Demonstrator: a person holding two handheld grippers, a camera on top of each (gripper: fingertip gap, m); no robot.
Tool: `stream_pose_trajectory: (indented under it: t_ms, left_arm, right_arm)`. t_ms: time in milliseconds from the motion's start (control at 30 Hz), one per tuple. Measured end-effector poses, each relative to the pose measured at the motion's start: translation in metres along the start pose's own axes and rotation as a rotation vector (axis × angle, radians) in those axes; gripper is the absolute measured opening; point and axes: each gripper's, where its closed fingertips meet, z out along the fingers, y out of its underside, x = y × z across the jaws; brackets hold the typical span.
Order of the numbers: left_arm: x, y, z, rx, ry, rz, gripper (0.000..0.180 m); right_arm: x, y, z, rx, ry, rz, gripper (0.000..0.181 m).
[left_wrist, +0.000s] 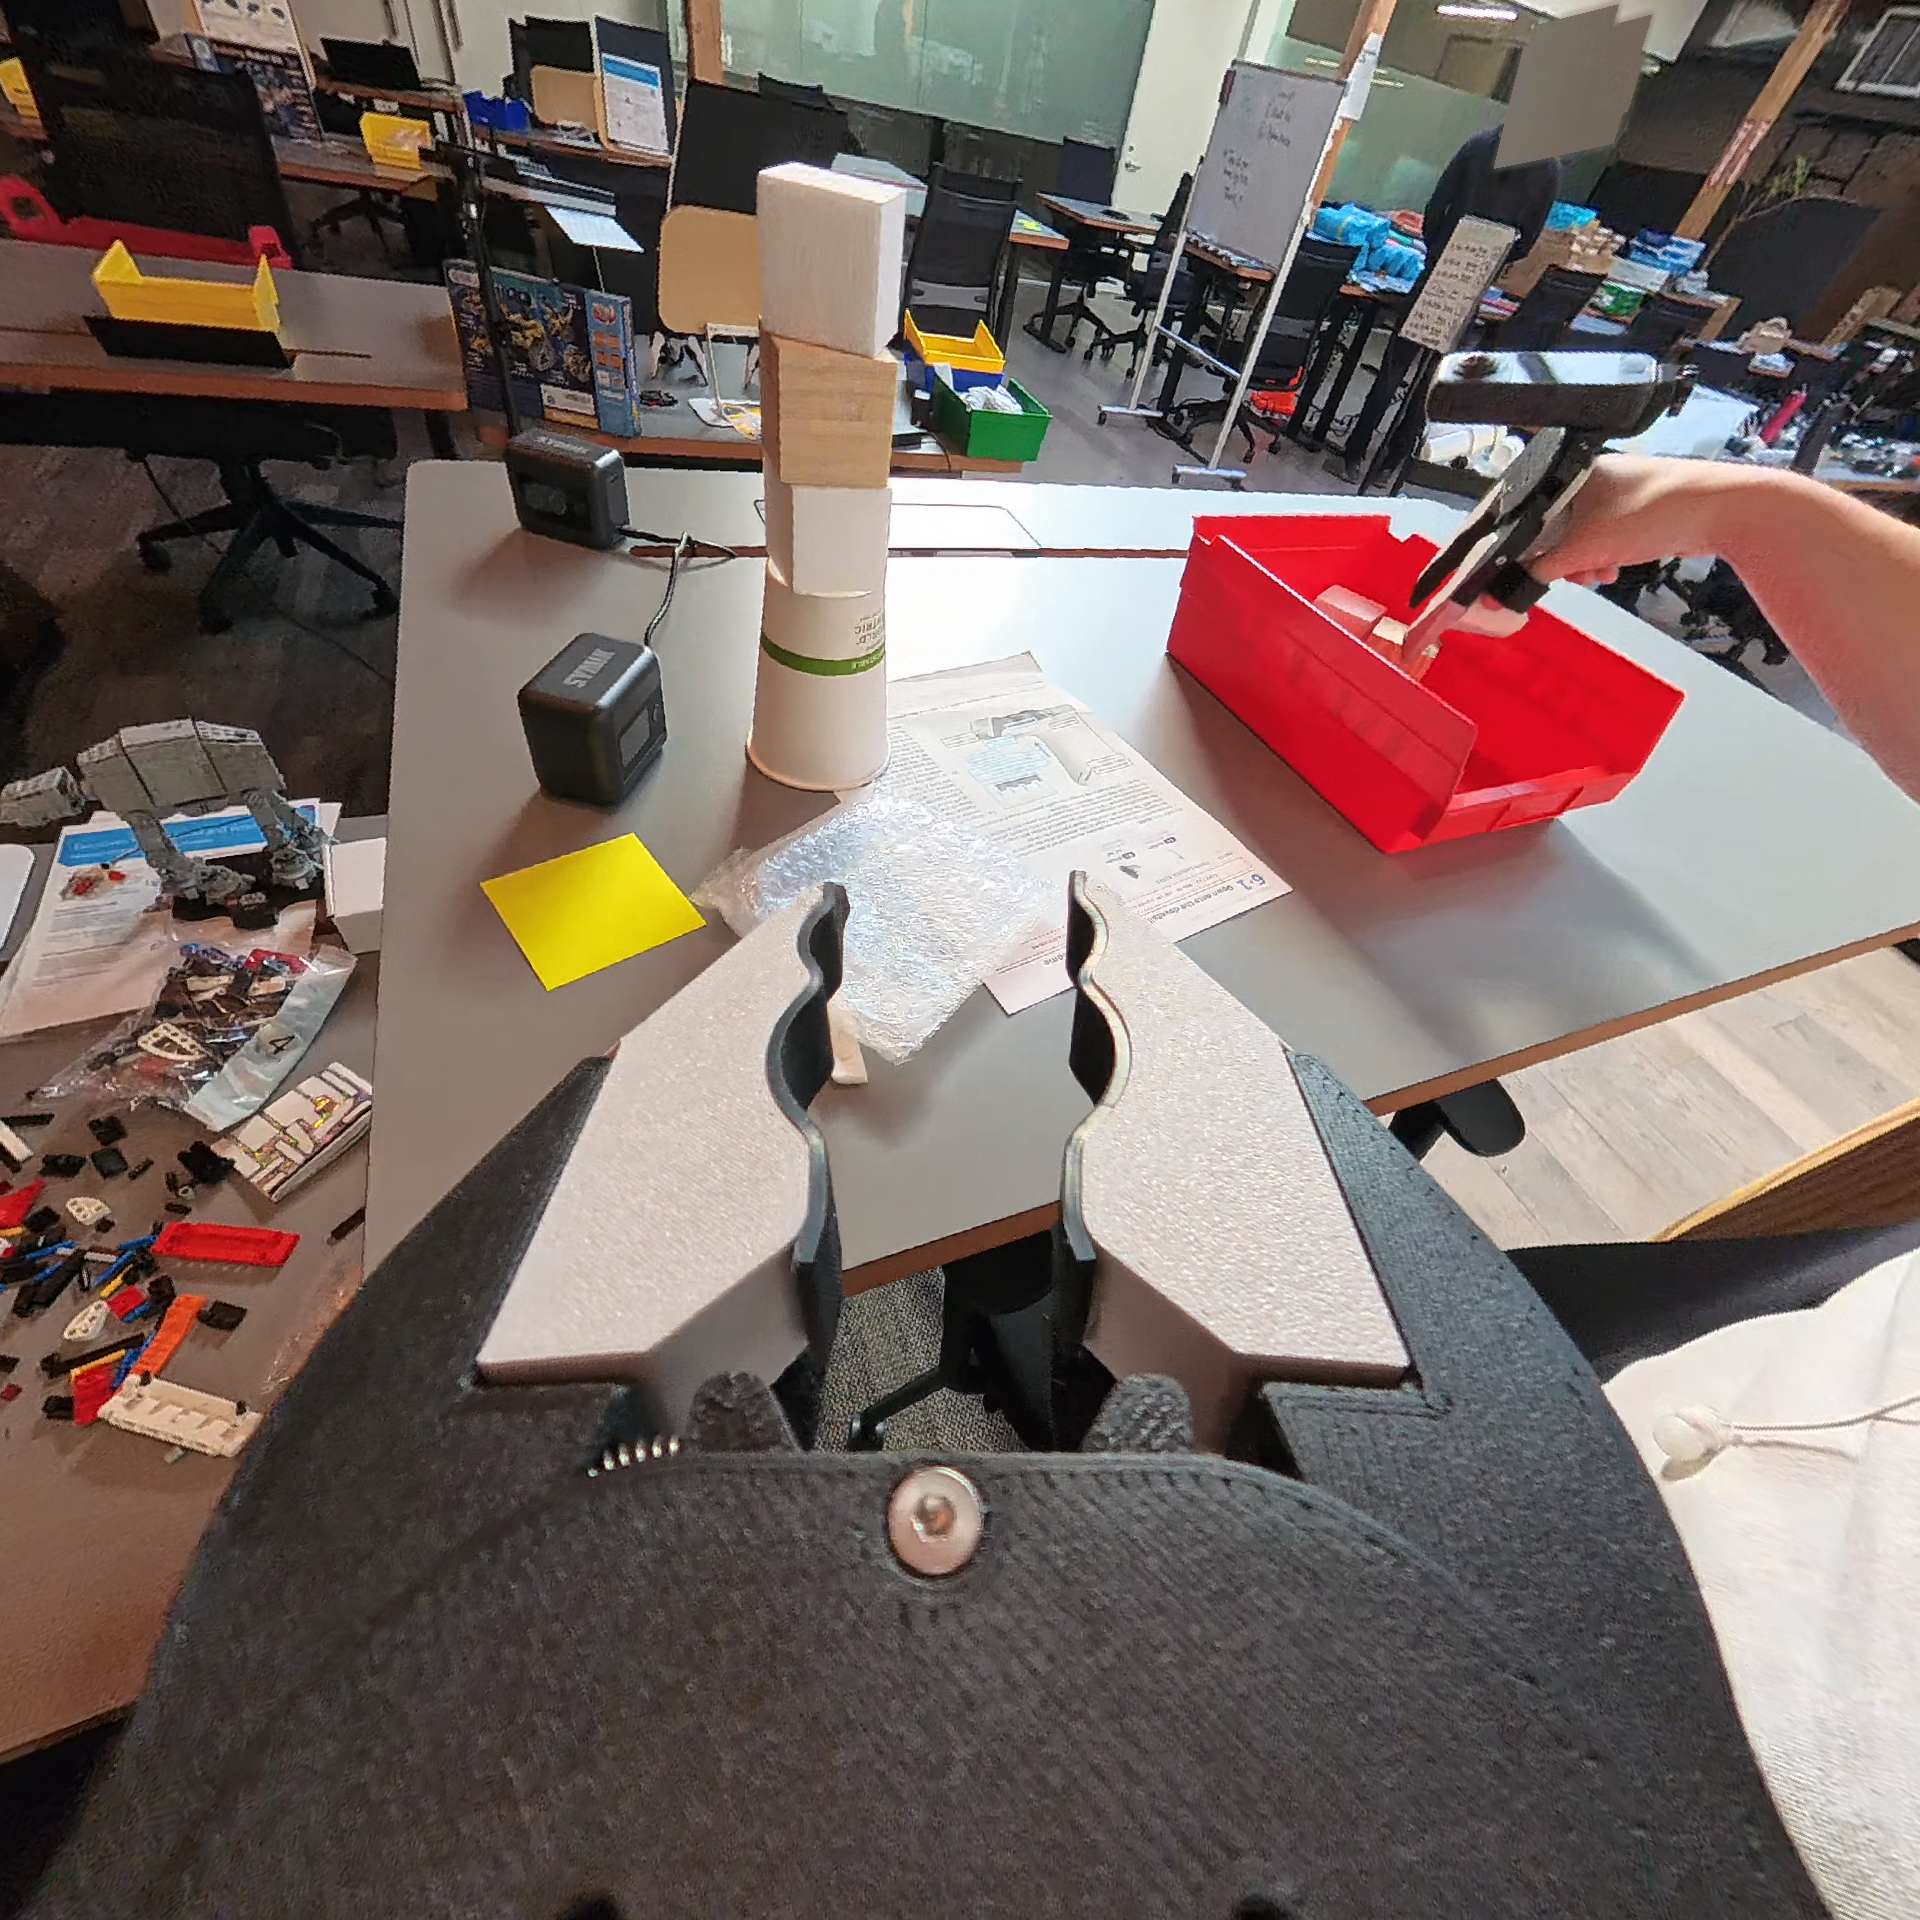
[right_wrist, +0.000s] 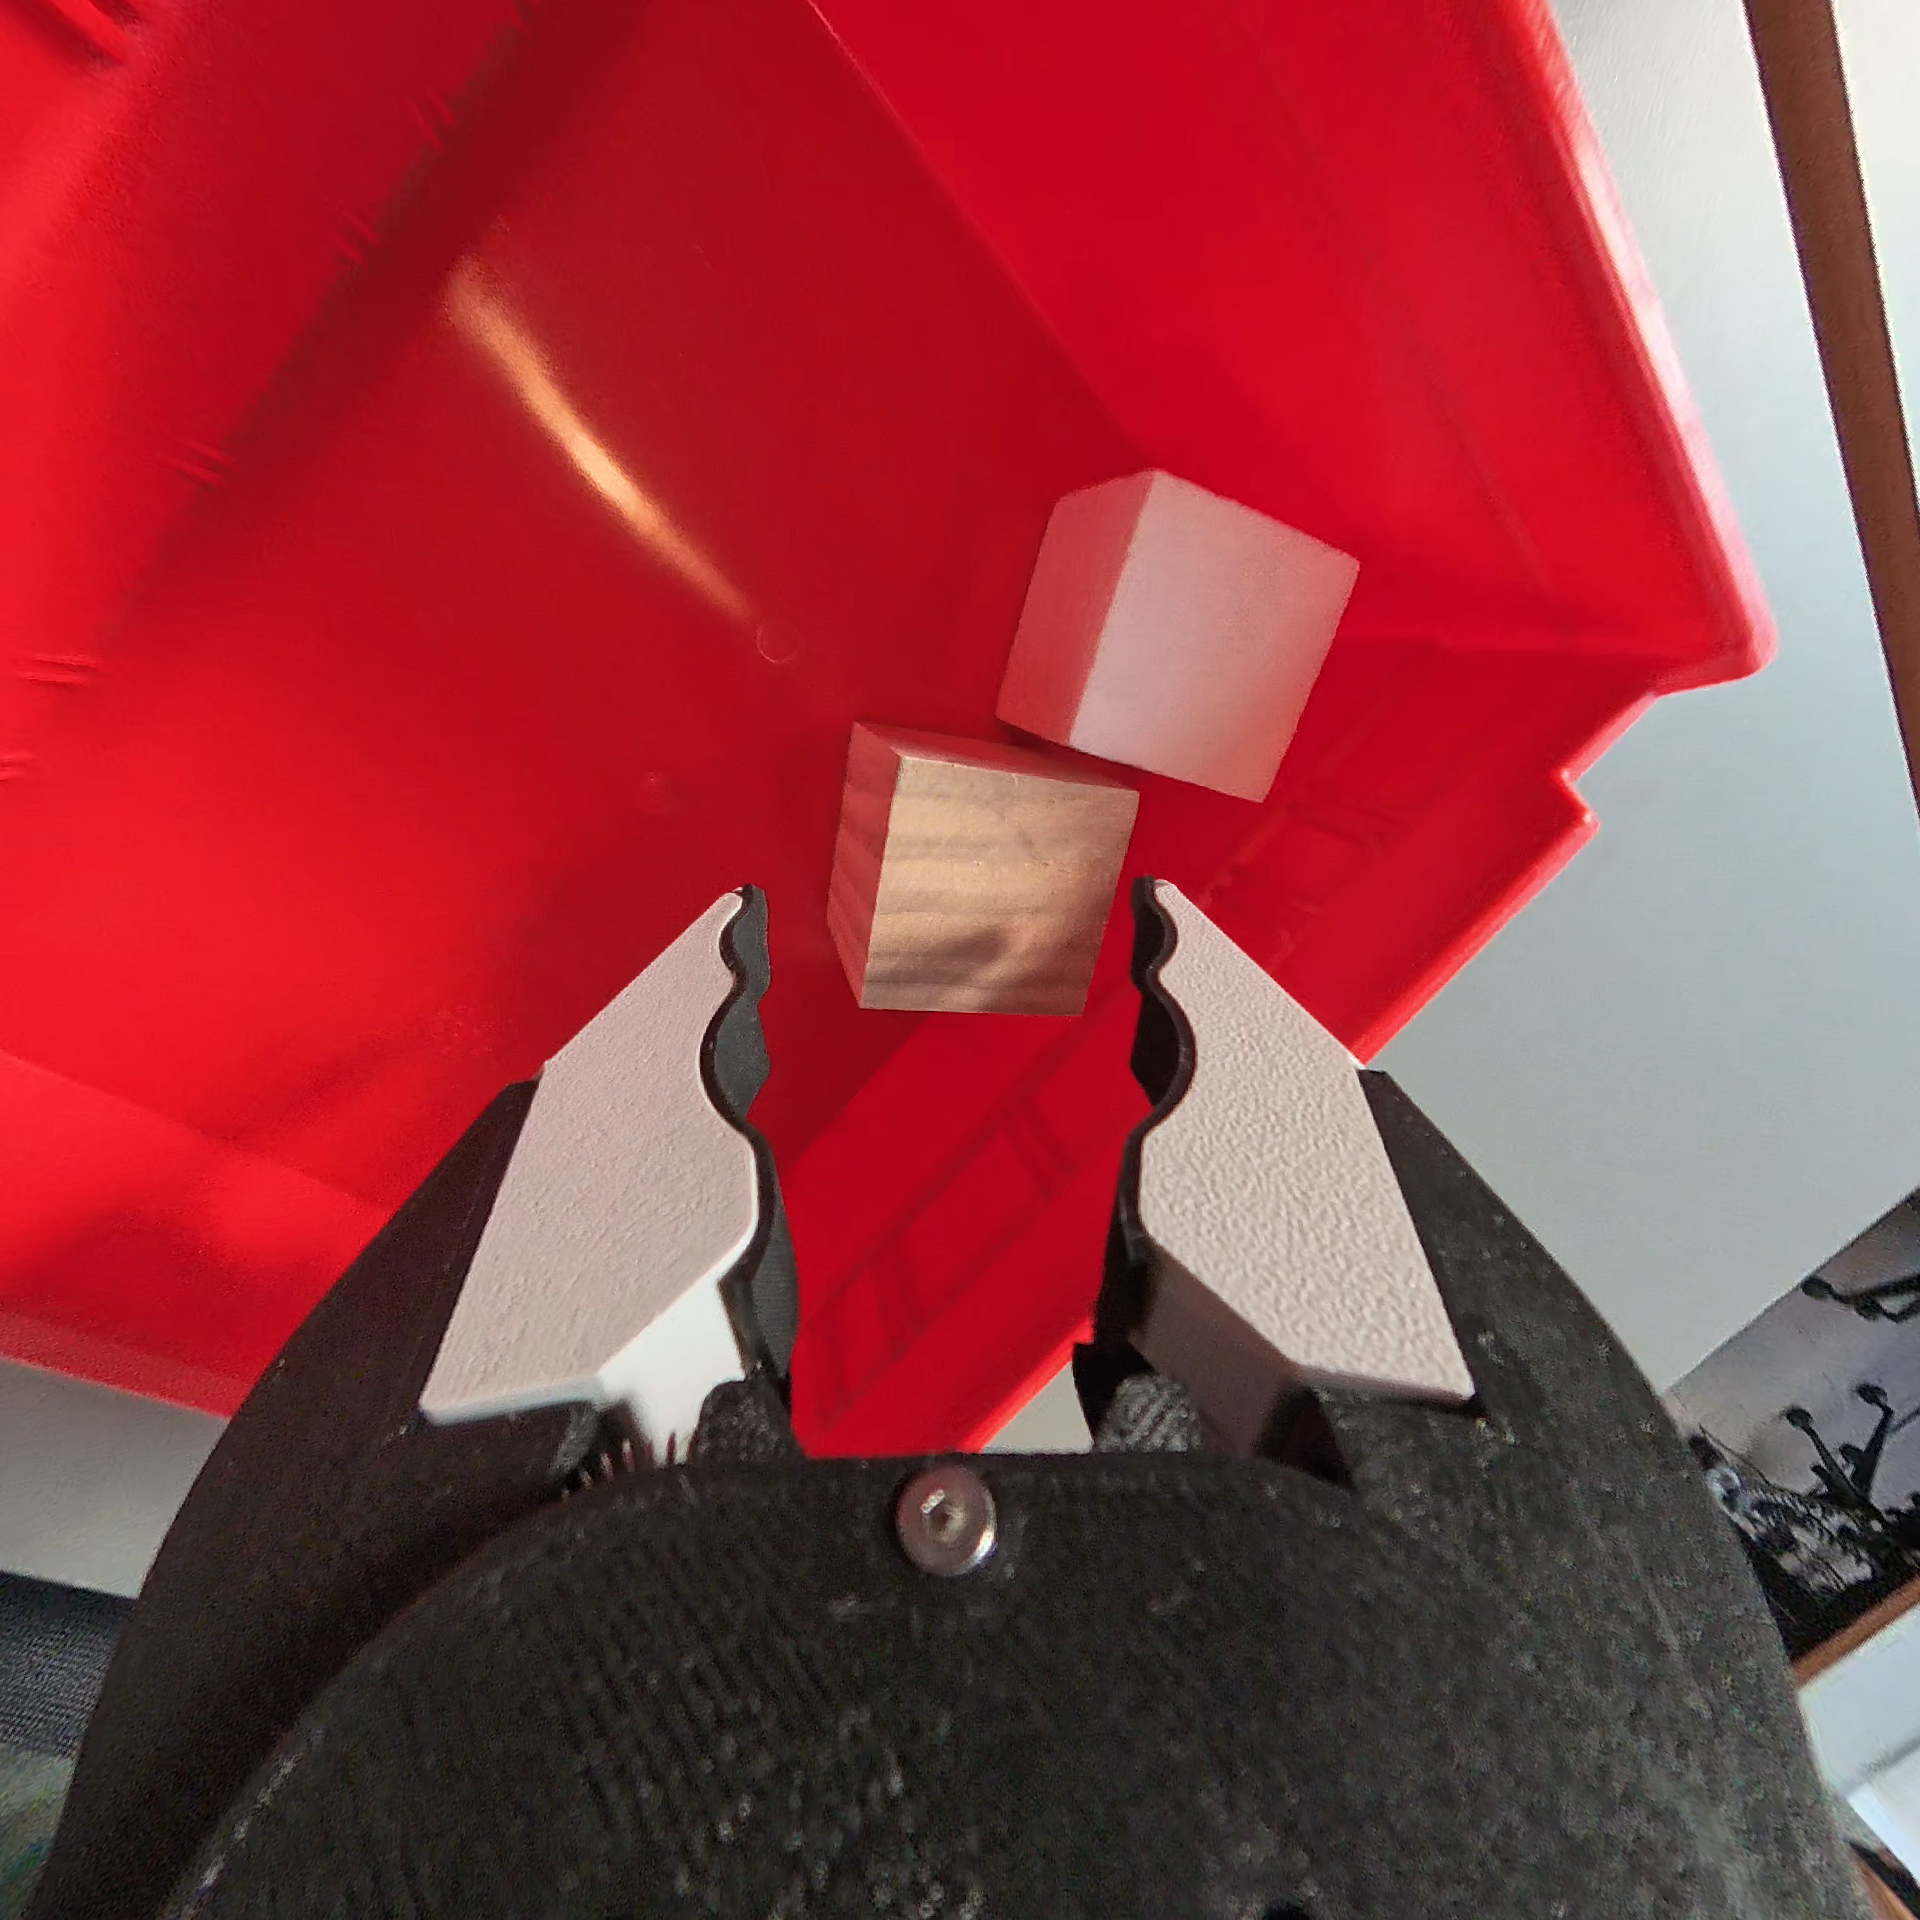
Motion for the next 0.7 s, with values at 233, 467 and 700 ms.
stream_pose_trajectory:
  t_ms: [233,467,700]
  left_arm:
    - [0.013,-0.004,0.008,-0.021,0.009,0.03,0.041]
    - [0.003,-0.001,-0.004,-0.018,-0.031,0.025,0.041]
    - [-0.003,-0.002,-0.014,0.018,-0.044,-0.006,0.041]
  right_arm:
    - [0.013,0.006,0.027,-0.087,0.086,-0.004,0.059]
    - [-0.004,-0.031,-0.034,0.072,0.09,-0.028,0.058]
    - [-0.132,-0.232,-0.244,0.575,0.013,-0.405,0.058]
